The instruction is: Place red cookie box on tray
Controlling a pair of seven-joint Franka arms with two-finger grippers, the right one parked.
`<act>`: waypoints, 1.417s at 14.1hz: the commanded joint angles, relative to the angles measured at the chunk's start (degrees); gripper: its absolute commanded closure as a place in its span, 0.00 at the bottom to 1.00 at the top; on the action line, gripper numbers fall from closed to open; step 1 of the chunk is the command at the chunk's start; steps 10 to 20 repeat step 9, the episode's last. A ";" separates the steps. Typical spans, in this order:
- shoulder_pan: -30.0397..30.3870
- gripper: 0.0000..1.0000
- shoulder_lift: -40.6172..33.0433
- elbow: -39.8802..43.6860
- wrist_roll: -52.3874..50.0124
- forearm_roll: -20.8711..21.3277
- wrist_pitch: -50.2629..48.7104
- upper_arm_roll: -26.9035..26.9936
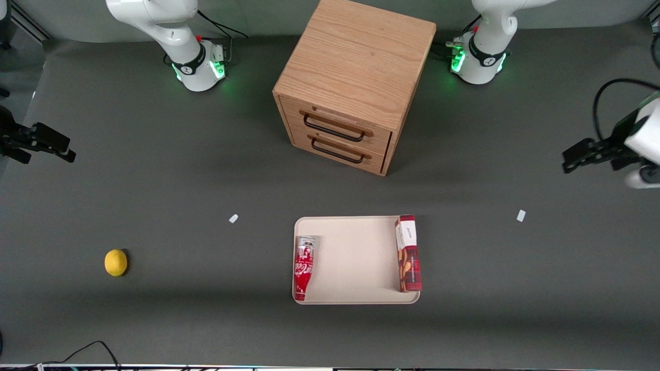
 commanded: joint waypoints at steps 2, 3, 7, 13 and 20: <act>2.36 0.00 -4.55 -4.45 2.74 -1.16 -0.81 -0.45; 2.28 0.00 -4.73 -4.54 2.74 -1.25 -1.07 -0.45; 2.10 0.00 -5.61 -4.63 3.09 -1.51 -2.13 -0.72; 2.10 0.00 -5.87 -4.54 4.32 -2.39 -2.13 -0.72; 2.10 0.00 -5.87 -4.54 4.32 -2.39 -2.13 -0.72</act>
